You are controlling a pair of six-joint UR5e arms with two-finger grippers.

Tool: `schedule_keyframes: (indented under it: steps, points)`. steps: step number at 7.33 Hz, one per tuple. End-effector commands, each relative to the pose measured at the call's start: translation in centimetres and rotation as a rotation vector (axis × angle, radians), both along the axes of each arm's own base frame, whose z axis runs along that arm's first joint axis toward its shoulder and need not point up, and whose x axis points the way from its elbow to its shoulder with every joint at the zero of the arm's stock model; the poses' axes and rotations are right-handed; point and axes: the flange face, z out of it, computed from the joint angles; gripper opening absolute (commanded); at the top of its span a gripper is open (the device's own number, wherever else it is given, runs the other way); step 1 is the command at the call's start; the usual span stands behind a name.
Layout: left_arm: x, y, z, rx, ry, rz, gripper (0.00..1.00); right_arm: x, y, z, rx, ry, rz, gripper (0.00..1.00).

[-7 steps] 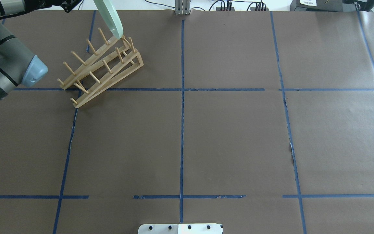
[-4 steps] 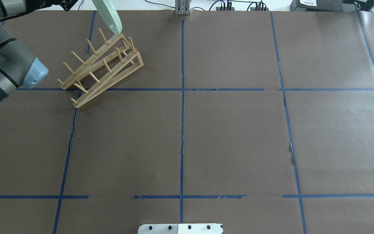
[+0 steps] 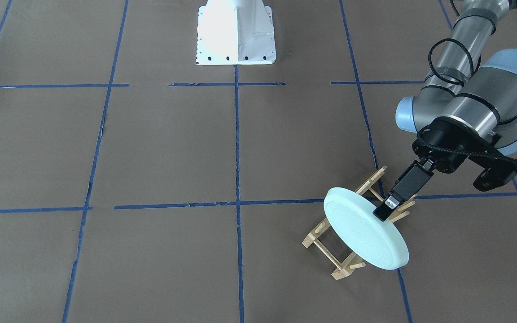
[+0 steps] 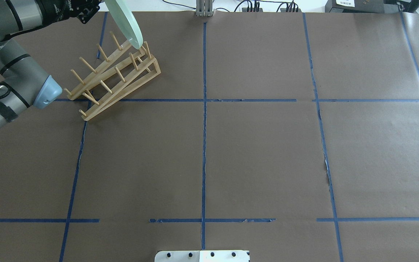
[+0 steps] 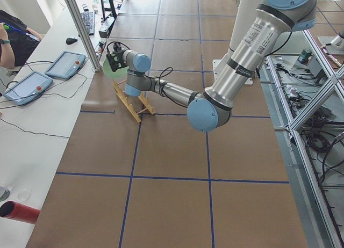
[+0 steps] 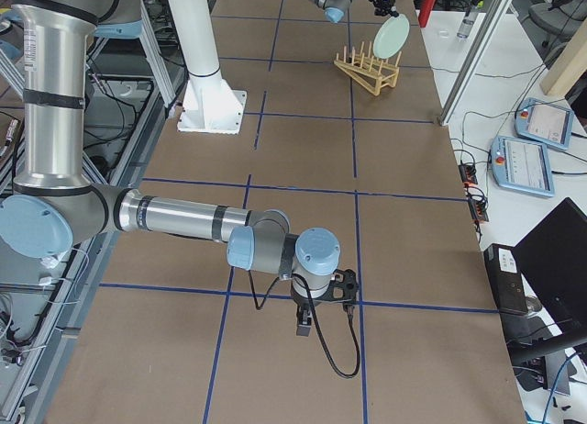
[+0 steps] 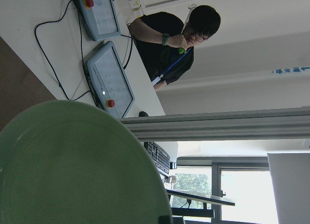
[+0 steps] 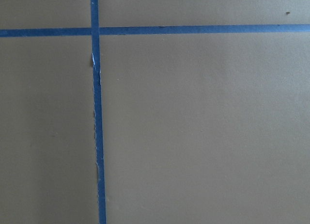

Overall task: Place plate on rack
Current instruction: 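Lower the upright plate into the wooden rack's slots with the left gripper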

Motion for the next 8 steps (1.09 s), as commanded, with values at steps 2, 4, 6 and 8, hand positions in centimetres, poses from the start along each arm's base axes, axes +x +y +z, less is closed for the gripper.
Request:
schedule_keyframes:
  steps: [2,4,6,8]
  points:
    - [3.4,0.7,2.7,-0.038,-0.035,0.005,0.00,0.0,0.0,0.0,-0.001,0.000,0.001,1.00]
    - [3.8,0.7,3.4,-0.040,-0.054,0.008,0.00,0.0,0.0,0.0,-0.001,0.000,-0.001,1.00]
    - [3.7,0.7,3.6,-0.042,-0.056,0.008,0.00,0.0,0.0,0.0,0.001,0.000,-0.001,1.00]
    - [3.7,0.7,3.6,-0.043,-0.056,0.006,0.44,0.0,0.0,0.0,-0.001,0.000,0.001,1.00]
